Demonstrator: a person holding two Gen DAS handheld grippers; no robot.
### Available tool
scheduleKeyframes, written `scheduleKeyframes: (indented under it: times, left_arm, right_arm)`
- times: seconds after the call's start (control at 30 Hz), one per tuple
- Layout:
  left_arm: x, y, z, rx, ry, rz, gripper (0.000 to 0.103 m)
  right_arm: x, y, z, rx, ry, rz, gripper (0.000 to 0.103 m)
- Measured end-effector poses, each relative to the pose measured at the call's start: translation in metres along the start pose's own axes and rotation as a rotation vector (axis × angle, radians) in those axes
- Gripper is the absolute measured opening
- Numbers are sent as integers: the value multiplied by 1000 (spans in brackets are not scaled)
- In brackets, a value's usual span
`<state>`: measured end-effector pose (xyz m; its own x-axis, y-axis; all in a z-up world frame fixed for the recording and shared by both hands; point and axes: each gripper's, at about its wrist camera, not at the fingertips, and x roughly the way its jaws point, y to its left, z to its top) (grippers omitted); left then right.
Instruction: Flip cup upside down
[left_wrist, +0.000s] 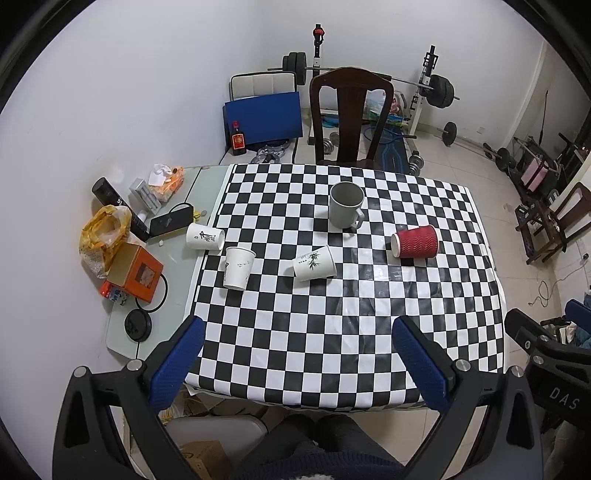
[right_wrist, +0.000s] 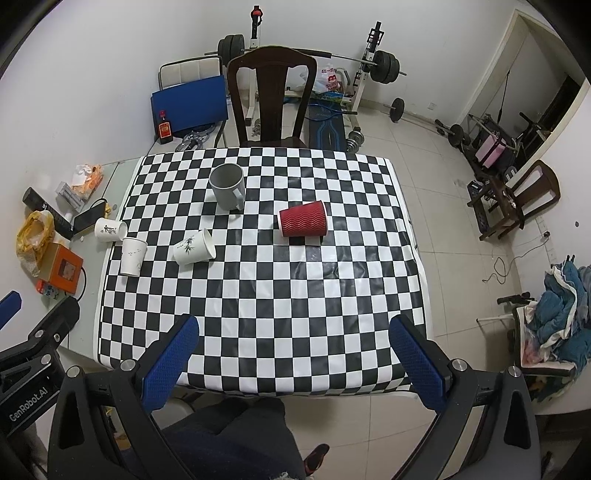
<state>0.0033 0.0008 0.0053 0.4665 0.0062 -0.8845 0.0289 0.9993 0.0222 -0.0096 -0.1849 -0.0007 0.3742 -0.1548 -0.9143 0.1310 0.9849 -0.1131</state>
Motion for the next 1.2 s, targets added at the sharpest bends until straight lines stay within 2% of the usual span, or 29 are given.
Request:
scheduleKeyframes:
  times: [1.2]
  left_arm:
    - [0,1,0,-1,-1,-1,103]
  right_arm:
    - [7,-3,6,-1,1,1,103]
